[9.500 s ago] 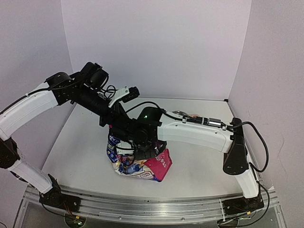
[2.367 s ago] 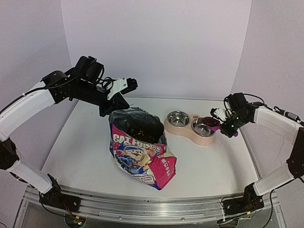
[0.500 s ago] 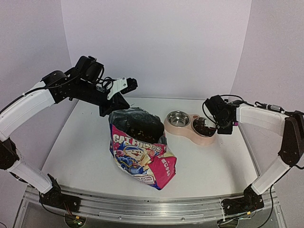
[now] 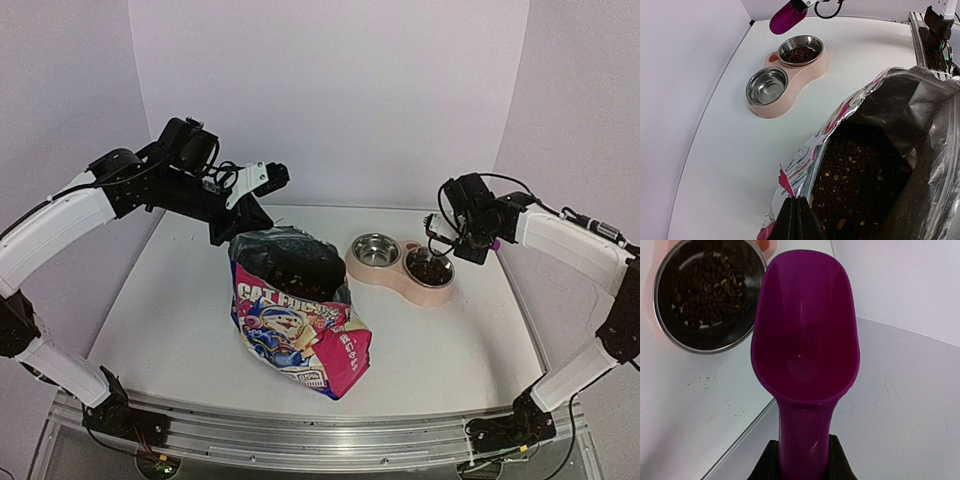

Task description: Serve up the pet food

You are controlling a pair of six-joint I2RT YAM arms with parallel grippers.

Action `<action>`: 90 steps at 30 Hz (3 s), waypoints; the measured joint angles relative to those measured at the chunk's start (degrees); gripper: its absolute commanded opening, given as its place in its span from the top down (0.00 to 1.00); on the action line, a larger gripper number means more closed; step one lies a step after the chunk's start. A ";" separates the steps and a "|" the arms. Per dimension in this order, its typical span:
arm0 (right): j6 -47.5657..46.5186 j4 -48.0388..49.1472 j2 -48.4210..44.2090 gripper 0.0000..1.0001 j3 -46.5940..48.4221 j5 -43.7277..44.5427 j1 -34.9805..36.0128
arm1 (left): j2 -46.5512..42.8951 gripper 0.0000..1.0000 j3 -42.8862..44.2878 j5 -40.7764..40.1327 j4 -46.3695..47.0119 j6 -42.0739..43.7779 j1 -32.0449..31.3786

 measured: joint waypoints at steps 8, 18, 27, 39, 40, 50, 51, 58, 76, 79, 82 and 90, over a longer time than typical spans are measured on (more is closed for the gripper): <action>11.21 -2.66 -0.60 1.00 14.36 -5.42 5.99 | -0.67 1.00 -1.19 0.04 1.41 -2.72 0.02; 16.67 -6.17 -0.71 1.00 24.60 2.51 42.79 | -1.50 1.00 -2.51 -0.83 3.03 -5.15 0.13; 17.05 -14.41 0.11 1.00 28.08 9.80 54.40 | -1.81 1.00 -3.08 -1.83 4.08 -6.08 0.37; 9.14 -23.48 10.99 1.00 33.53 15.72 55.87 | -1.92 1.00 -3.08 -1.69 4.24 -5.03 0.44; 8.40 -23.32 11.59 1.00 33.96 16.40 55.87 | -1.92 1.00 -3.08 -1.67 4.25 -4.93 0.45; 4.93 -21.06 21.98 1.00 35.24 23.19 55.98 | -1.92 1.00 -3.01 -2.47 3.73 -3.37 -2.70; 4.67 -20.77 23.03 1.00 35.29 23.77 55.99 | -1.92 1.00 -2.98 -2.62 3.49 -3.36 -3.27; 4.09 -19.51 28.35 1.00 33.26 23.87 53.84 | -1.92 1.00 -2.93 -1.54 1.65 -3.41 -5.45; 6.44 -26.38 39.11 1.00 45.92 0.92 48.95 | -3.47 1.00 -2.97 4.94 1.22 -4.40 -7.23; 7.52 -24.79 37.54 1.00 45.11 -6.24 47.48 | -3.51 1.00 -3.09 4.76 1.24 -4.40 -7.23; 9.79 -21.51 33.83 1.00 42.59 -13.74 45.83 | -3.63 1.00 -3.59 4.37 1.39 -4.37 -6.98; 18.94 -17.76 22.85 1.00 37.90 -21.62 43.88 | -3.74 1.00 -5.01 2.37 1.37 -4.08 -6.17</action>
